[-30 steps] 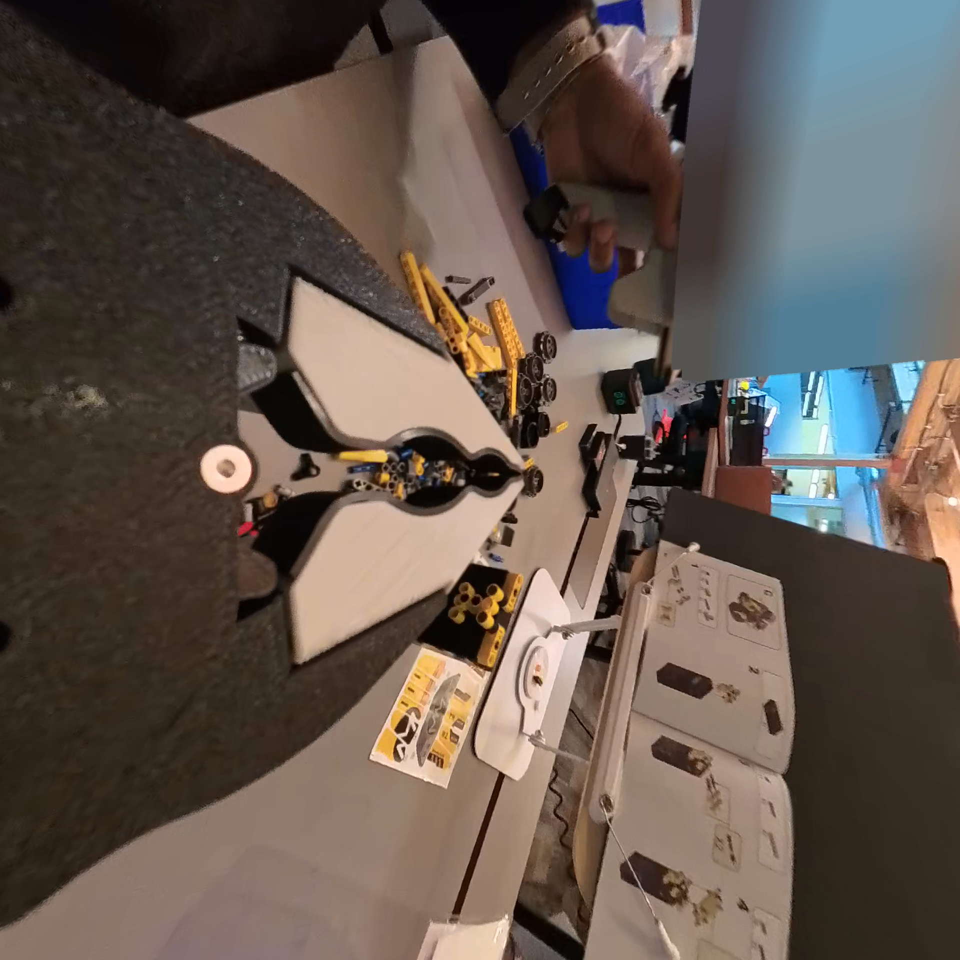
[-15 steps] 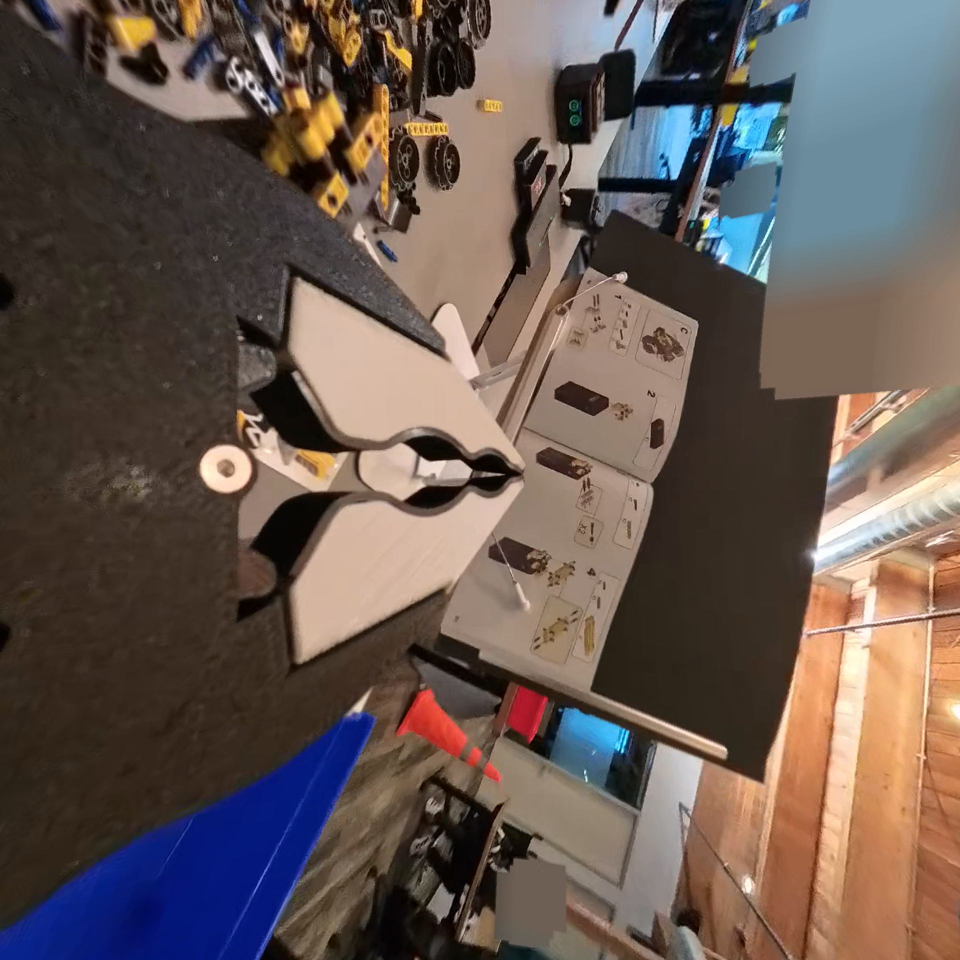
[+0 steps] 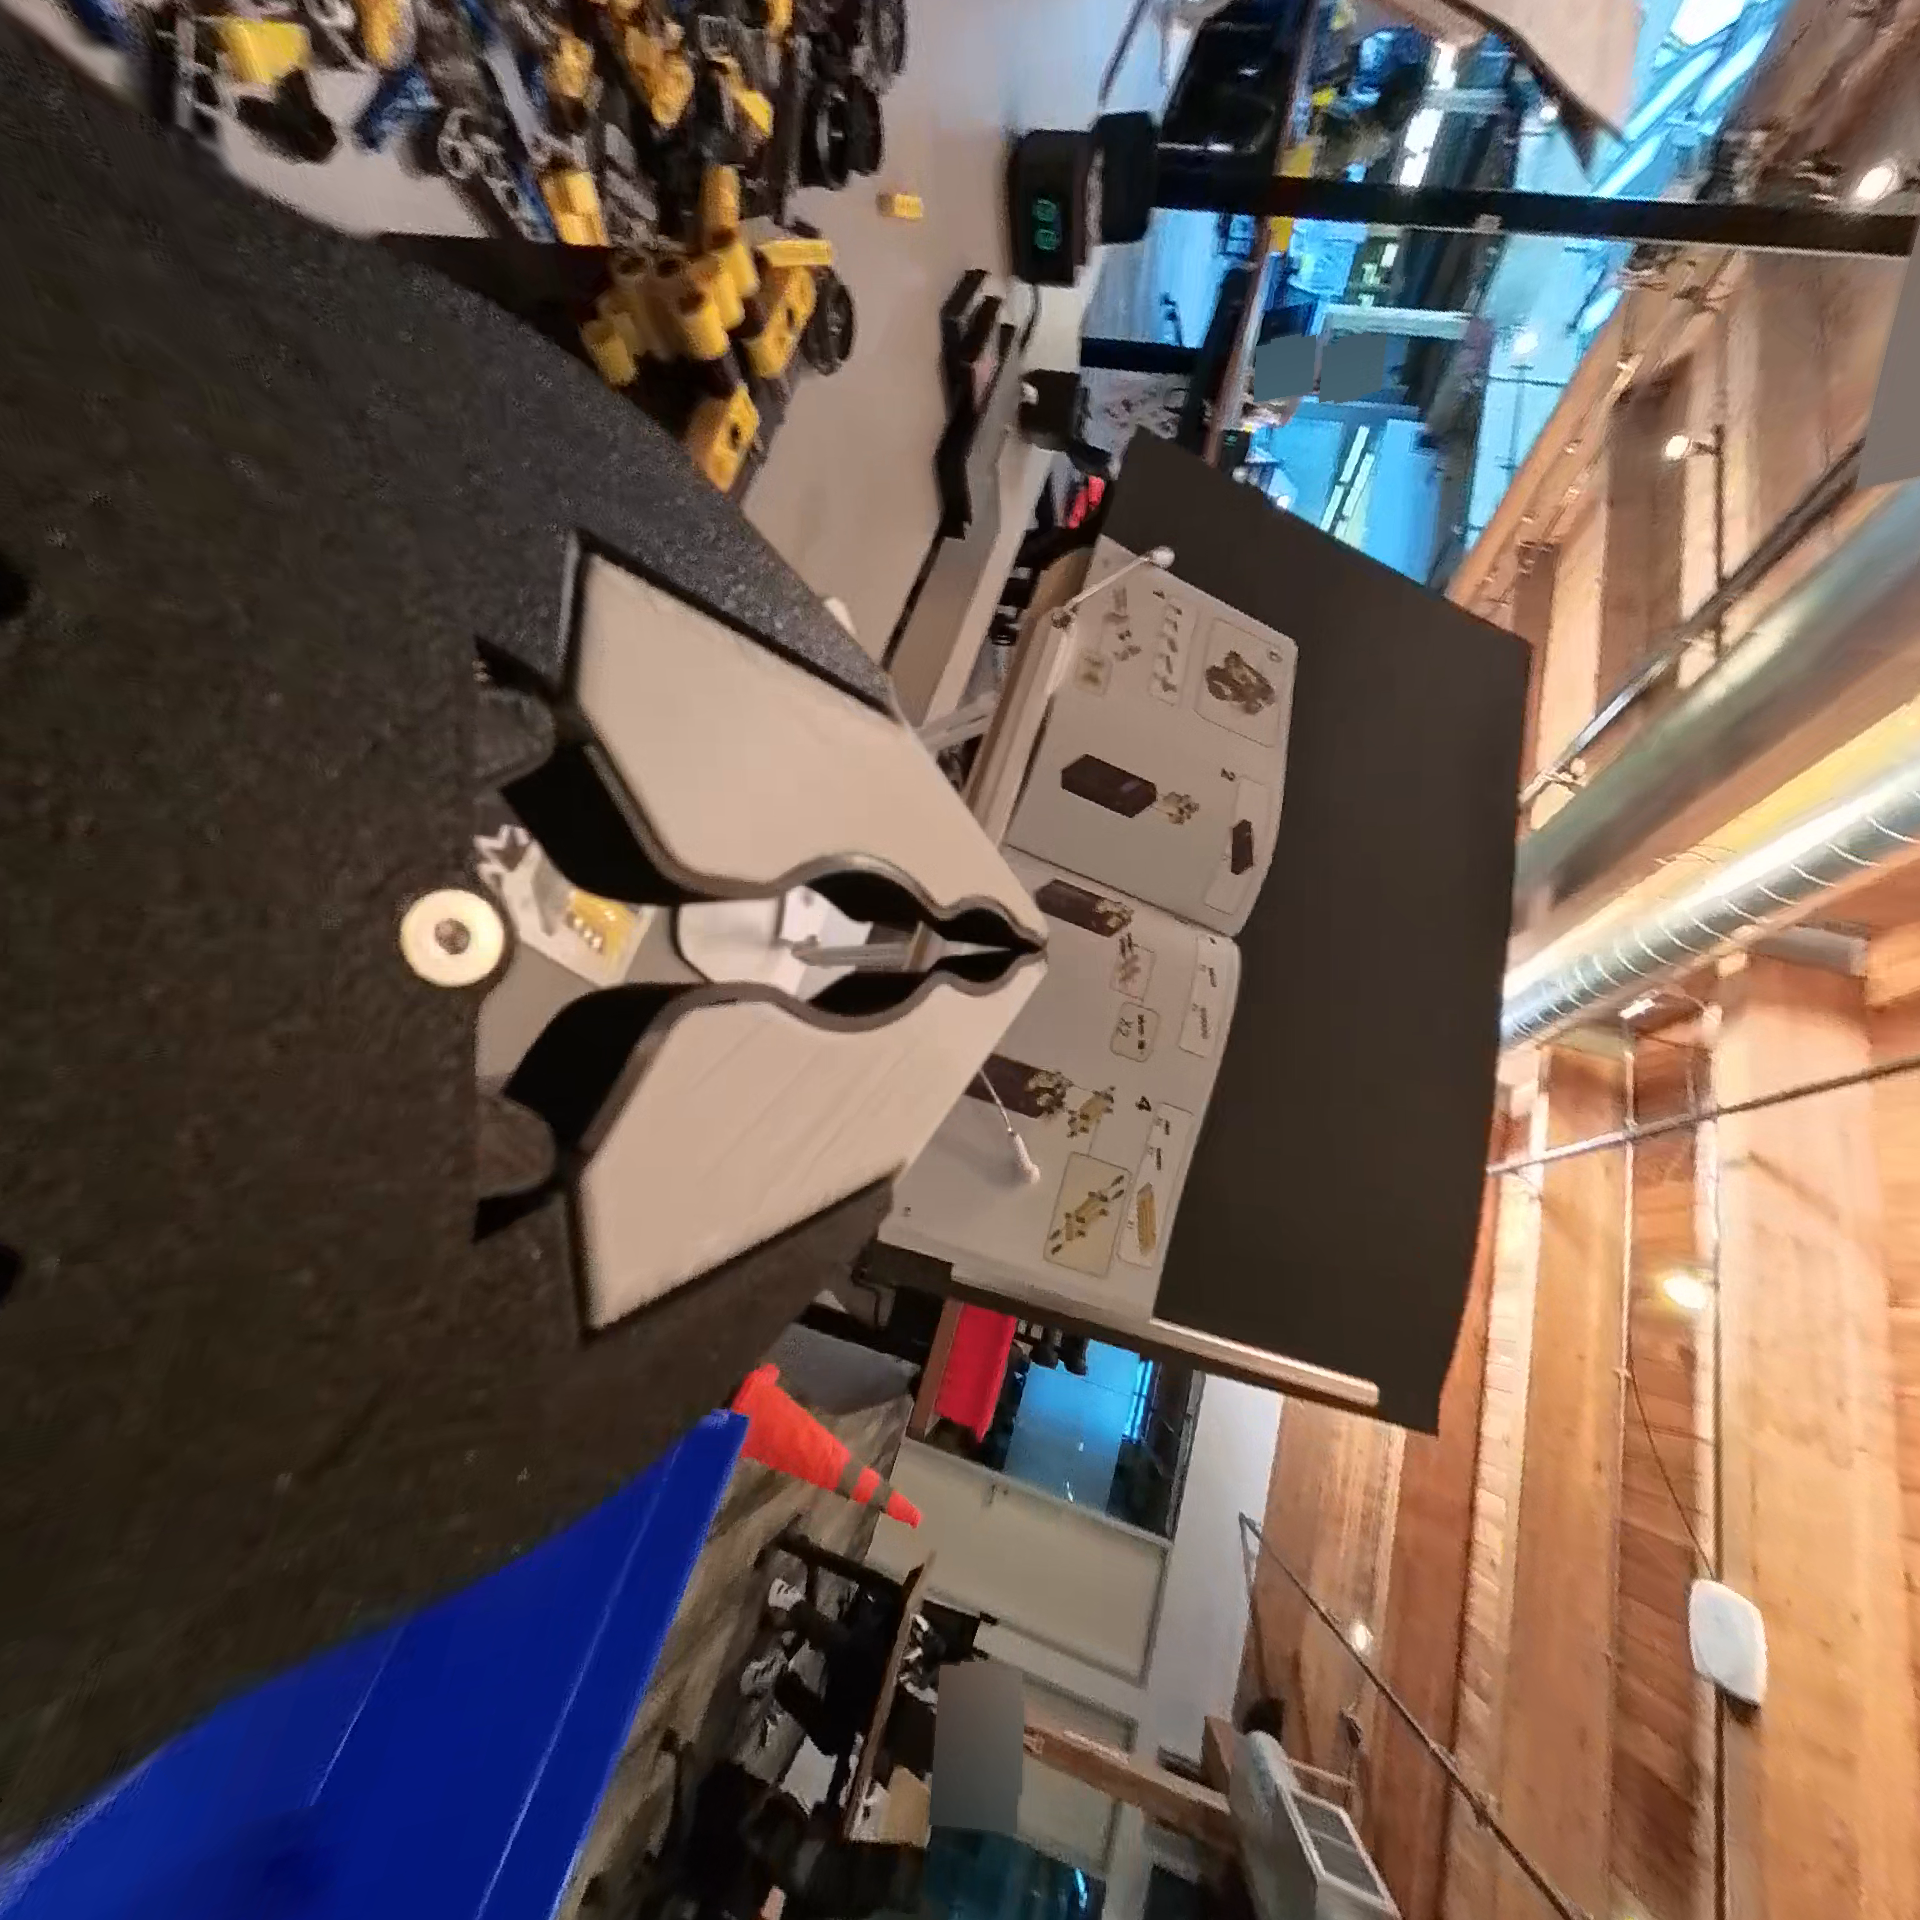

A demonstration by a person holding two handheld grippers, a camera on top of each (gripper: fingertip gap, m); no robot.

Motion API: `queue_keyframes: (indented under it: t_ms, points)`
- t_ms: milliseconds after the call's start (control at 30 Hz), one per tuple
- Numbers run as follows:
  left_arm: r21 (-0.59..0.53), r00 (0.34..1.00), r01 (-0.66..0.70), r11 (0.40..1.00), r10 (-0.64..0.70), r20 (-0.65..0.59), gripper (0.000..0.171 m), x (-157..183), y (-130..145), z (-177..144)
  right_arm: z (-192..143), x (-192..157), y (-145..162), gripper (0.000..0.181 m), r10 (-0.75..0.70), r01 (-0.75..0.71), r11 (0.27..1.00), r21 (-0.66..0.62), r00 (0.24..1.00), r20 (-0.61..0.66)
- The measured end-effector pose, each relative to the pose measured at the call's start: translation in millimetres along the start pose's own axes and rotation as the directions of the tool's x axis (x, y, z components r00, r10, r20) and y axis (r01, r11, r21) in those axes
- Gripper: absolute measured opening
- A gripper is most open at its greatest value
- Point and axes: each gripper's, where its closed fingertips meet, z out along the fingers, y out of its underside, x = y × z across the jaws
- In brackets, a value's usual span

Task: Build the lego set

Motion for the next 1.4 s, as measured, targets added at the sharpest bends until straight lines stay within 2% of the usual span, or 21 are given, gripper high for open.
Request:
queue_keyframes:
  t_ms: [67, 267, 333, 433, 500, 600, 733, 833, 1000, 1167, 1300, 1400]
  points:
    - [0.008, 1.000, 0.008, 1.000, -0.008, 0.010, 0.011, -1.8, -0.4, -1.3, -7.6, 0.8, -0.1, 0.000, -0.035, 0.036, 0.999, 0.005, 0.999, -0.020]
    - [-0.036, 0.999, -0.045, 0.998, 0.045, 0.011, 0.011, 5.3, 7.3, 3.6, -20.1, -9.2, -16.5, 0.000, -0.081, 0.079, 0.986, 0.147, 0.997, 0.005]
    - [-0.074, 0.992, -0.119, 0.990, 0.122, 0.041, 0.011, 1.4, 11.7, 3.0, -21.3, -9.0, -17.8, 0.000, -0.022, 0.019, 0.988, 0.155, 1.000, 0.013]
    - [-0.133, 0.962, -0.226, 0.965, 0.243, 0.127, 0.011, -19.8, 11.3, -8.1, -19.3, -3.9, -20.7, 0.000, 0.165, -0.167, 0.971, 0.172, 0.986, 0.024]
    - [-0.110, 0.960, -0.201, 0.973, 0.218, 0.173, 0.011, -34.3, 5.2, -16.9, -17.3, -5.6, -17.4, 0.000, 0.192, -0.196, 0.971, 0.140, 0.980, 0.042]
    - [-0.084, 0.975, -0.110, 0.990, 0.124, 0.183, 0.011, -48.1, 4.5, -23.7, -16.3, -6.8, -1.6, 0.000, 0.142, -0.144, 0.986, 0.082, 0.989, 0.028]
    - [-0.155, 0.963, -0.119, 0.981, 0.152, 0.222, 0.011, -61.0, 18.0, -26.4, -11.7, -11.9, 25.0, 0.000, 0.197, -0.197, 0.980, 0.000, 0.979, 0.043]
    - [-0.179, 0.965, -0.124, 0.976, 0.161, 0.207, 0.011, -59.3, 25.3, -22.4, -11.7, -10.7, 27.5, 0.000, 0.189, -0.189, 0.982, -0.011, 0.981, 0.043]
    - [-0.179, 0.986, -0.047, 0.983, 0.075, 0.148, 0.011, -47.9, 32.8, -13.3, -11.6, -11.7, 22.2, 0.000, 0.078, -0.077, 0.996, -0.035, 0.996, 0.043]
    - [-0.307, 0.969, -0.134, 0.942, 0.190, 0.160, 0.011, -50.8, 49.7, -15.6, -12.8, -15.0, 9.7, 0.000, 0.073, -0.073, 0.997, -0.011, 0.996, 0.059]
    - [-0.453, 0.940, -0.129, 0.882, 0.254, 0.227, 0.011, -61.9, 74.7, -16.5, -12.0, -13.2, 14.0, 0.000, 0.122, -0.121, 0.992, -0.028, 0.991, 0.057]
    - [-0.541, 0.958, -0.130, 0.831, 0.246, 0.147, 0.010, -45.1, 97.5, -11.3, -10.3, -13.7, 24.0, 0.000, 0.149, -0.146, 0.988, -0.059, 0.987, 0.057]
